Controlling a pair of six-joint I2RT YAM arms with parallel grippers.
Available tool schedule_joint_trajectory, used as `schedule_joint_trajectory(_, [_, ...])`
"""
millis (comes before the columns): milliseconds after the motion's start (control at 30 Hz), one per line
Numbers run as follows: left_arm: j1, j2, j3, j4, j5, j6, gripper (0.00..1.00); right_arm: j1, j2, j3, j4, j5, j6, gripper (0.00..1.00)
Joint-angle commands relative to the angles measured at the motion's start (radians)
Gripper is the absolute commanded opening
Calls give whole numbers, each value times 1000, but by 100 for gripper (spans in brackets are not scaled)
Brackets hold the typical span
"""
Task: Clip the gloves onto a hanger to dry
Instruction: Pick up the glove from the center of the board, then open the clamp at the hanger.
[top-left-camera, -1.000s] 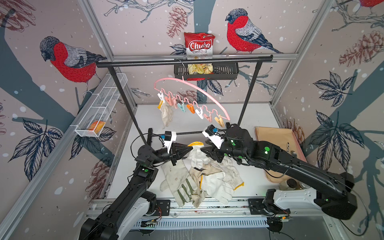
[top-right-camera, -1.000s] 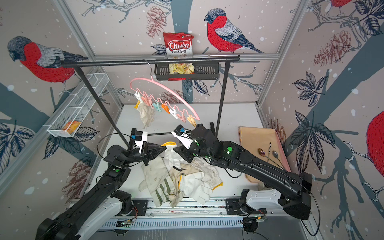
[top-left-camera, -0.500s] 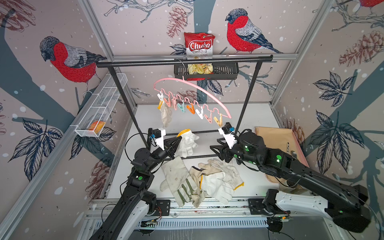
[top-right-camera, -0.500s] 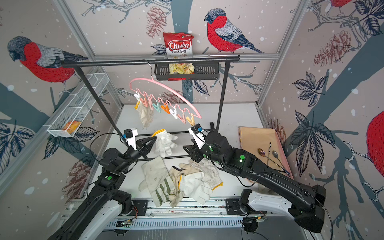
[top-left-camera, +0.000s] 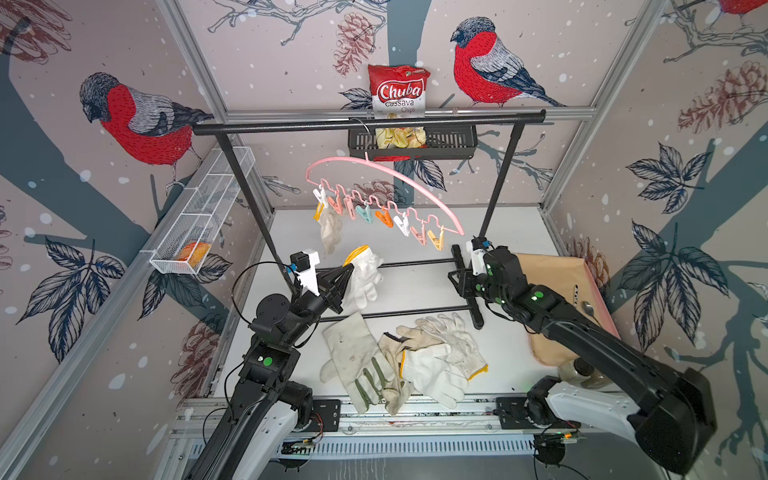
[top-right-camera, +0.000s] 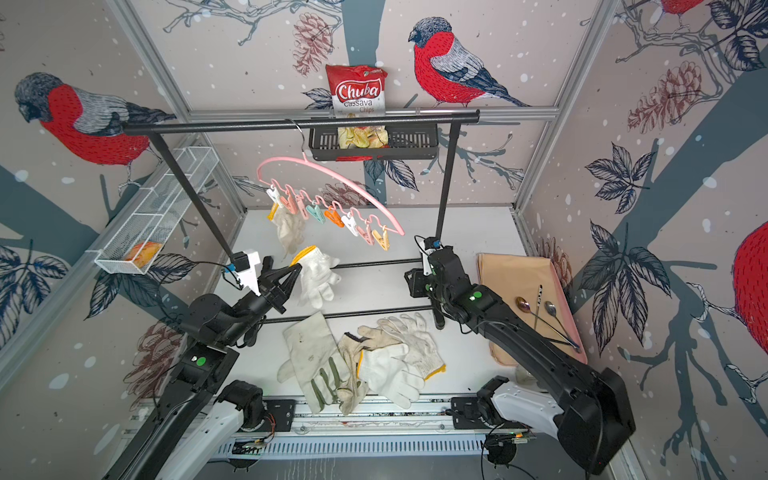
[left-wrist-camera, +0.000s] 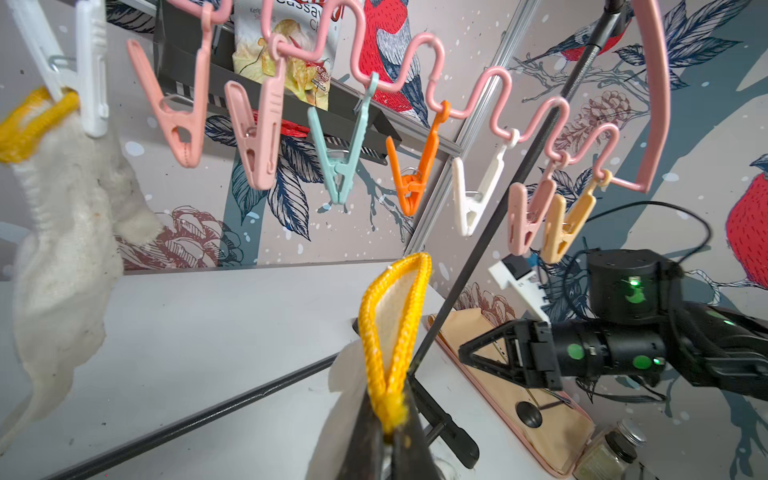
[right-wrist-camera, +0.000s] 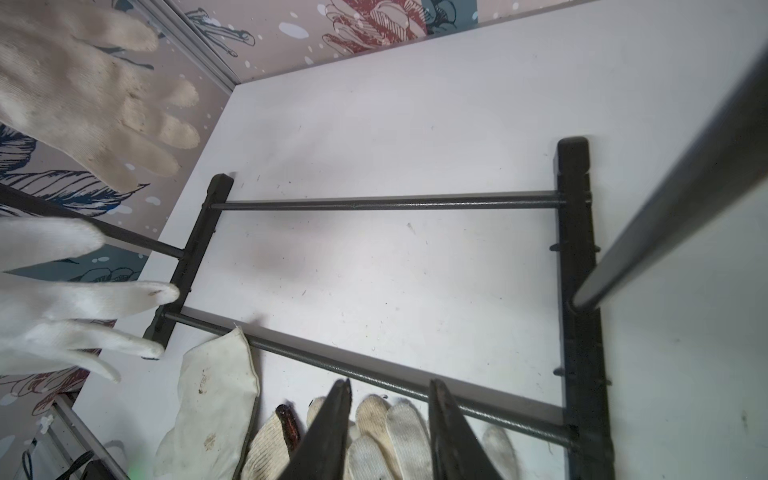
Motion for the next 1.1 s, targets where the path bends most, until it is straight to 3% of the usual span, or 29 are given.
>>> schedule_joint_trajectory(0, [-2, -5, 22, -21, 38, 26, 0, -11, 119, 54, 32, -14, -20, 34])
schedule_joint_trajectory(300, [0, -29, 55, -77, 7, 18, 0, -96, 529, 283, -32, 36, 3, 22])
schedule_joint_trajectory(467, [-1, -36, 63, -89, 12, 12, 0, -119, 633, 332, -26, 120, 10, 22])
schedule_joint_trajectory(800, [0, -21, 68, -58, 29, 8, 0, -269, 551, 249, -21, 186, 22, 19])
schedule_joint_trajectory(1067, [0, 13, 100, 0, 39, -10, 0, -319, 448, 172, -36, 189, -9, 20])
